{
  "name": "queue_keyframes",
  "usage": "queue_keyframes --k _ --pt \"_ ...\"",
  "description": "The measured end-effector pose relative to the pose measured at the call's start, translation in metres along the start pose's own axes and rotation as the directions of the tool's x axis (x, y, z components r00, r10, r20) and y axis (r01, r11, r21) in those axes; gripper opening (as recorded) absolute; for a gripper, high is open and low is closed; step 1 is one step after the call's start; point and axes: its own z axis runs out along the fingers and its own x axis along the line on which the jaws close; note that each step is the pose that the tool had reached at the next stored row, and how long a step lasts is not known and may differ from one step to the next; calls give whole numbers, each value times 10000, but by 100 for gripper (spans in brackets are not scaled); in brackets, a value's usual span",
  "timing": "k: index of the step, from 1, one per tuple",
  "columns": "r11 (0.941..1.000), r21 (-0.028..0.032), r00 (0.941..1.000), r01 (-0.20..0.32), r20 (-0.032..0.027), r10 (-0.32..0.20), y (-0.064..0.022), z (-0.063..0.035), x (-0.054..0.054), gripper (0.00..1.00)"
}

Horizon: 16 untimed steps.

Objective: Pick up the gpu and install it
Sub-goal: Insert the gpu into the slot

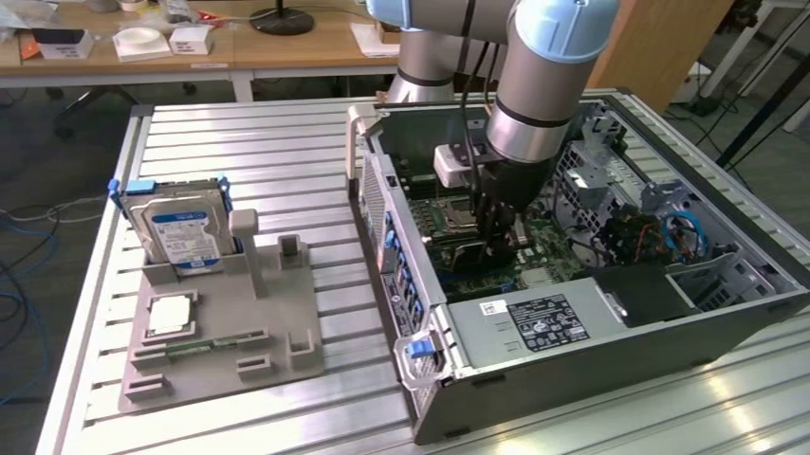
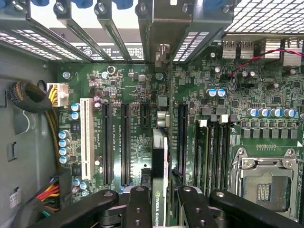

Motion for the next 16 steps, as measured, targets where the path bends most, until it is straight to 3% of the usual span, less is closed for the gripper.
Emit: queue_keyframes --k 10,16 --pt "10000 -4 10000 -11 4 11 6 1 0 27" --pt "10000 -4 10000 -2 2 2 1 0 0 51"
